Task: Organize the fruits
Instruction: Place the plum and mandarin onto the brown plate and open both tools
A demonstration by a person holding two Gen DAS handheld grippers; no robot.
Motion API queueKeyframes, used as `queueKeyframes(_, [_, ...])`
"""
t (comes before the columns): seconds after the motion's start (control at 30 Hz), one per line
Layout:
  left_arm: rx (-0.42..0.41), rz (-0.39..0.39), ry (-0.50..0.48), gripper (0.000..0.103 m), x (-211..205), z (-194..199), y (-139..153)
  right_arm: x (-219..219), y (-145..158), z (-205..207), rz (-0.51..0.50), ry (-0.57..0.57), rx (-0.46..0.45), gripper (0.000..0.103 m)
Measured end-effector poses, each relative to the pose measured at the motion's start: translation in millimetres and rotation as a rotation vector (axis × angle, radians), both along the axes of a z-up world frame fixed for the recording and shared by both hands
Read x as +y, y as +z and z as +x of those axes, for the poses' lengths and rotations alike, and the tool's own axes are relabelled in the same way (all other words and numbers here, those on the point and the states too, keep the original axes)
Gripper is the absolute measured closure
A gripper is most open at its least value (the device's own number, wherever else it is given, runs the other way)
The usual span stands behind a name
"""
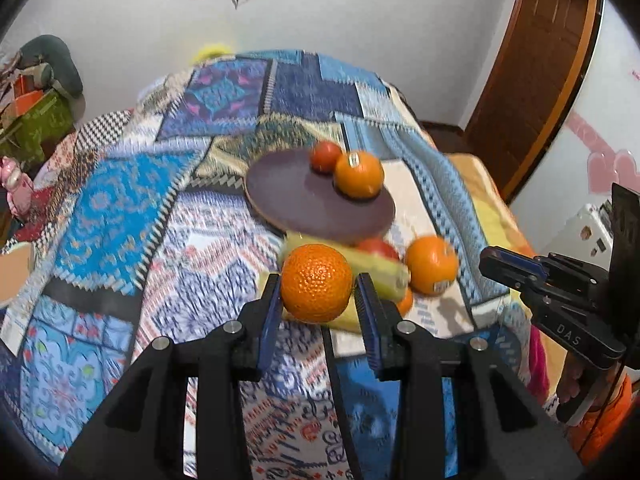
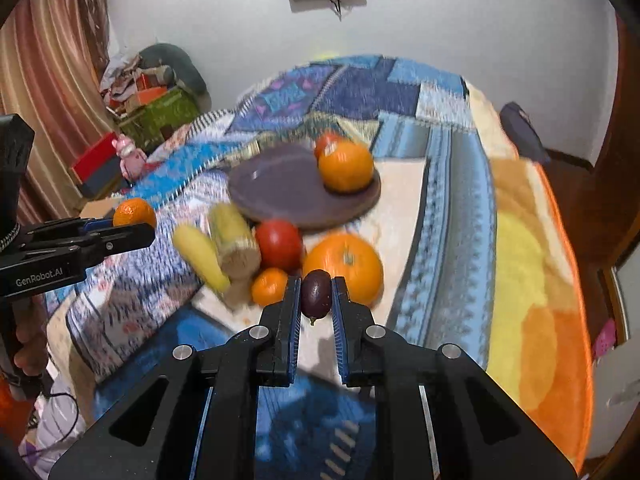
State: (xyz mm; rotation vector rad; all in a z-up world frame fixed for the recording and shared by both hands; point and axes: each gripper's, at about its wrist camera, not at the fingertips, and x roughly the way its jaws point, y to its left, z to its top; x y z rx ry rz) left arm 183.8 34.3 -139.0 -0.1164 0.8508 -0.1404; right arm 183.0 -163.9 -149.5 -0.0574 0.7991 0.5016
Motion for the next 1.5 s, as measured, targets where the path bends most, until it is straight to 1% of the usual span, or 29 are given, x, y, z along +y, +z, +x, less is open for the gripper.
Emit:
queueKeyframes(0.17, [-0.044,0.009,0.004,0.067,3,16,18,13,18,16,0.001,0.017,-0.066,0.089])
queueKeyframes(0.33, [-0.071,0.016,0.003,0.067,3,36,27,27,28,32,0.007,0.035,-0.101,0.089])
queueKeyframes(0.5, [-0.083,0.029,0.007,0.067,3,59,29,41,33,52,0.003,0.052,-0.127,0.089])
queueKeyframes(0.6, [-0.078,0.036,0.011,0.067,4,73,27,47,32,64,0.006,0.06,-0.125,0.089])
queueKeyframes(0.8, [-0.034,0.046,0.016,0.067,7,101,9,53,14,89,-0.001,0.062,-0.072,0.089])
queueKeyframes(0.87, [-0.006,0.039,0.013,0.067,9,111,-2,51,8,96,-0.008,0.063,-0.049,0.089])
queueKeyframes(1.03, [0.06,0.053,-0.007,0.067,6,129,-30,50,-15,112,-0.05,0.064,0.033,0.089])
queueKeyframes(1.17, [0.119,0.036,-0.02,0.067,6,142,-51,50,-30,119,-0.088,0.077,0.077,0.089])
queueKeyframes(1.4, [0.161,0.024,-0.031,0.067,5,153,-64,54,-42,129,-0.105,0.103,0.138,0.089])
queueKeyframes(1.5, [0.165,0.031,-0.036,0.067,3,155,-65,56,-46,131,-0.13,0.102,0.14,0.089])
